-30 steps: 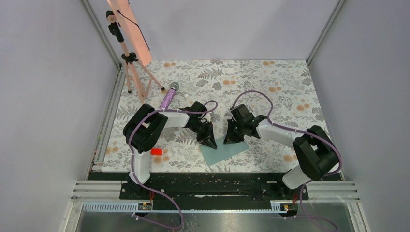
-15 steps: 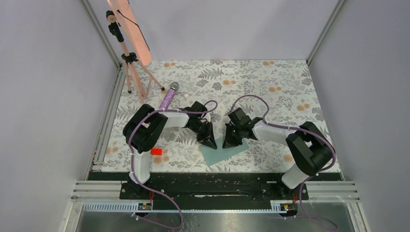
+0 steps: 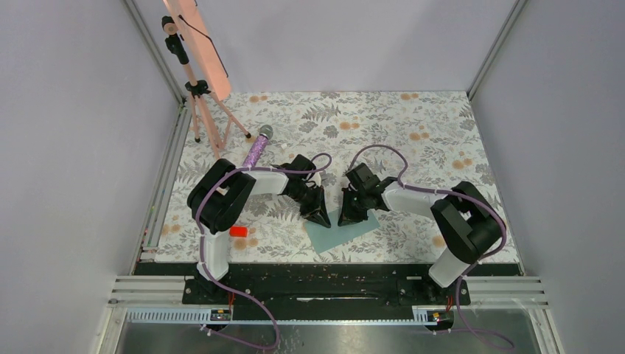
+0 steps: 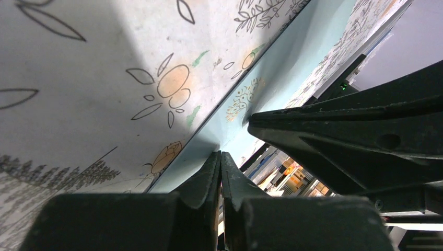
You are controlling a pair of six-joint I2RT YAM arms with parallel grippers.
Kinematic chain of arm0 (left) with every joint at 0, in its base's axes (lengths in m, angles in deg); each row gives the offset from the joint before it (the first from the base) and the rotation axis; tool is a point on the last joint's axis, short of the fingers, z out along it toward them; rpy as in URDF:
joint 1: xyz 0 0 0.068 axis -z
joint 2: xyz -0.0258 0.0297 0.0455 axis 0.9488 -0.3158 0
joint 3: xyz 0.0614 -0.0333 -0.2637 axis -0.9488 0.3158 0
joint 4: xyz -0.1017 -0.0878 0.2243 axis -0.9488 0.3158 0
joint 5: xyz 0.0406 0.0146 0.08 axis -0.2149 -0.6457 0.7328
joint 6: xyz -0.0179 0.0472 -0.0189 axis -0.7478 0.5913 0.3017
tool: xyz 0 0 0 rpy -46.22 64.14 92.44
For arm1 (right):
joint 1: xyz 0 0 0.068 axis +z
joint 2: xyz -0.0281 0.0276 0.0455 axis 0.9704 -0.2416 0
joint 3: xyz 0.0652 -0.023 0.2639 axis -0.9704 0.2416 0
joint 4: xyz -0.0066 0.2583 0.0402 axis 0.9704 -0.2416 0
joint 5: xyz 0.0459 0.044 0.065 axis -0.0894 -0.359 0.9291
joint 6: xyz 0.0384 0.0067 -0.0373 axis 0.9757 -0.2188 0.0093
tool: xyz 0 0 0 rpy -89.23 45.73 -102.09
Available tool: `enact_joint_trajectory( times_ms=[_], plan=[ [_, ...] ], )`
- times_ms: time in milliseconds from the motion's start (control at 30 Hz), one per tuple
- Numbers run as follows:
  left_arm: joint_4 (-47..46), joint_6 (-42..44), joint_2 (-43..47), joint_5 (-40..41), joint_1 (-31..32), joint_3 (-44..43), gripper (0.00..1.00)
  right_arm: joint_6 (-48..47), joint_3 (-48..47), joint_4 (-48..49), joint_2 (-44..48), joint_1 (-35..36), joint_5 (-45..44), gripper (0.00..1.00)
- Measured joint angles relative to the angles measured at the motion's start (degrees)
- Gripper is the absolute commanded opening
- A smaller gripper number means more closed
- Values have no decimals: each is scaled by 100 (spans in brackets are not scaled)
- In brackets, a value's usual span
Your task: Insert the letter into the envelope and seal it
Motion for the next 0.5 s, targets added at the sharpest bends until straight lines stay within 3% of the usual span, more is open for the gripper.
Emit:
enact_joint_trajectory(
  times_ms=[500],
  plan=[
    [0,2,20,24,7,11,2,-168,-295,-271,538,13,-236,0]
  ],
)
